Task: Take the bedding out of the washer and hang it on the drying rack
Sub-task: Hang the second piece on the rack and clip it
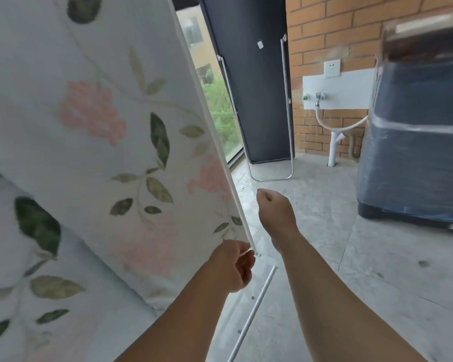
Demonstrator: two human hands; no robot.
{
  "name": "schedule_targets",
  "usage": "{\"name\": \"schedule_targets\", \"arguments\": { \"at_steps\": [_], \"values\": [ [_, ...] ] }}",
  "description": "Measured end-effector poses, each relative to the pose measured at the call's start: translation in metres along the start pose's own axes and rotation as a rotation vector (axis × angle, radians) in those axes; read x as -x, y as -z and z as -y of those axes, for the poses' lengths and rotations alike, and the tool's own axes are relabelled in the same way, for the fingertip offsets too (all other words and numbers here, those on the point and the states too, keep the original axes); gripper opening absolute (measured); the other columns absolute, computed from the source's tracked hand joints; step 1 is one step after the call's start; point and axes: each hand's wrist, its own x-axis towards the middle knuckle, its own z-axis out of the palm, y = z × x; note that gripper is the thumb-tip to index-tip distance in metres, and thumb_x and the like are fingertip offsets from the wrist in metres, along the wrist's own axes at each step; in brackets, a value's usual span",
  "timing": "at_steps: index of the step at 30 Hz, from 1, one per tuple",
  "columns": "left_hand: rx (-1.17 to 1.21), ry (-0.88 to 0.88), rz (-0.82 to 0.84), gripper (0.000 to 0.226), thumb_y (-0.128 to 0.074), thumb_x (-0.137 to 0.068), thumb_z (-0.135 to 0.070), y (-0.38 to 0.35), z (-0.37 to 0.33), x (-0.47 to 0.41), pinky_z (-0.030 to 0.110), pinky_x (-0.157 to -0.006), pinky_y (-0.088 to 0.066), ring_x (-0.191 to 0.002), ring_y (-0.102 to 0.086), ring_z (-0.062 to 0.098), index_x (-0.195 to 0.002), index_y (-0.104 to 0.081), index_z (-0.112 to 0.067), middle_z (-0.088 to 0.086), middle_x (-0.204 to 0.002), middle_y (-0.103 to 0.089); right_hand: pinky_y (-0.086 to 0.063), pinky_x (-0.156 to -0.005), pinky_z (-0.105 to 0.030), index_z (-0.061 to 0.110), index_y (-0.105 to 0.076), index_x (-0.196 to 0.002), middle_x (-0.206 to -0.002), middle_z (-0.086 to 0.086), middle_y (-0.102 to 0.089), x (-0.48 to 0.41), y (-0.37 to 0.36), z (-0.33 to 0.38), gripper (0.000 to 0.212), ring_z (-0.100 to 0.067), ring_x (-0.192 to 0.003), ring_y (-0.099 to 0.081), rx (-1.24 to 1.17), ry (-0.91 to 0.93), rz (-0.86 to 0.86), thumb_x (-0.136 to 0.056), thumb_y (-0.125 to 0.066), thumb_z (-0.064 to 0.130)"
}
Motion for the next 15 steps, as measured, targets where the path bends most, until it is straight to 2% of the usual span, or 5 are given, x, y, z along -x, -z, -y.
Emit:
{"name": "schedule_targets", "arguments": {
  "at_steps": [2,3,6,11,15],
  "values": [
    [-0.114,-0.049,-0.014,0.01,-0.063,-0.089,-0.013,-0.007,-0.042,0.071,0.025,-0.057,-0.041,-0.057,-0.062,0.013,-0.098,-0.069,-0.011,0.001,-0.079,-0.07,-0.041,-0.059,-0.043,0.006,-0.049,-0.066,-0.06,-0.009,-0.049,0.004,0.017,0.083,0.037,-0.031,-0.059,-0.041,0.009,-0.026,0.004,-0.099,-0.045,0.021],
    [-0.188,-0.107,-0.02,0.012,-0.063,-0.09,-0.014,-0.013,-0.061,0.106,0.025,-0.057,-0.041,-0.058,-0.062,0.014,-0.1,-0.069,-0.01,0.002,-0.081,-0.069,-0.051,-0.071,-0.053,-0.006,-0.059,-0.083,-0.08,-0.022,-0.061,0.008,0.024,0.123,0.035,-0.043,-0.076,-0.053,0.002,-0.037,0.017,-0.099,-0.046,0.022],
    [-0.474,-0.38,-0.085,0.011,-0.06,-0.096,-0.019,-0.024,-0.13,0.218,0.027,-0.062,-0.046,-0.063,-0.062,0.018,-0.09,-0.066,-0.012,0.005,-0.086,-0.066,-0.046,-0.096,-0.058,-0.015,-0.055,-0.115,-0.119,-0.031,-0.059,0.012,0.042,0.248,0.039,-0.047,-0.113,-0.052,0.03,-0.044,0.047,-0.101,-0.046,0.021],
    [-0.969,-0.917,-0.366,0.016,-0.05,-0.098,-0.025,-0.021,-0.242,0.388,0.032,-0.074,-0.046,-0.084,-0.059,0.024,-0.087,-0.058,-0.017,0.005,-0.092,-0.067,-0.051,-0.076,-0.043,-0.008,-0.068,-0.098,-0.1,-0.025,-0.071,0.021,0.044,0.428,0.037,-0.04,-0.086,-0.062,0.076,-0.004,0.118,-0.099,-0.052,0.025],
    [-0.982,-1.183,-0.622,0.019,-0.046,-0.1,-0.025,-0.002,-0.318,0.488,0.035,-0.072,-0.05,-0.084,-0.059,0.027,-0.091,-0.061,-0.018,0.001,-0.09,-0.061,-0.043,-0.067,-0.035,-0.002,-0.069,-0.093,-0.096,-0.021,-0.073,0.016,0.026,0.538,0.033,-0.027,-0.074,-0.057,0.079,0.053,0.191,-0.095,-0.053,0.027]
  ]
}}
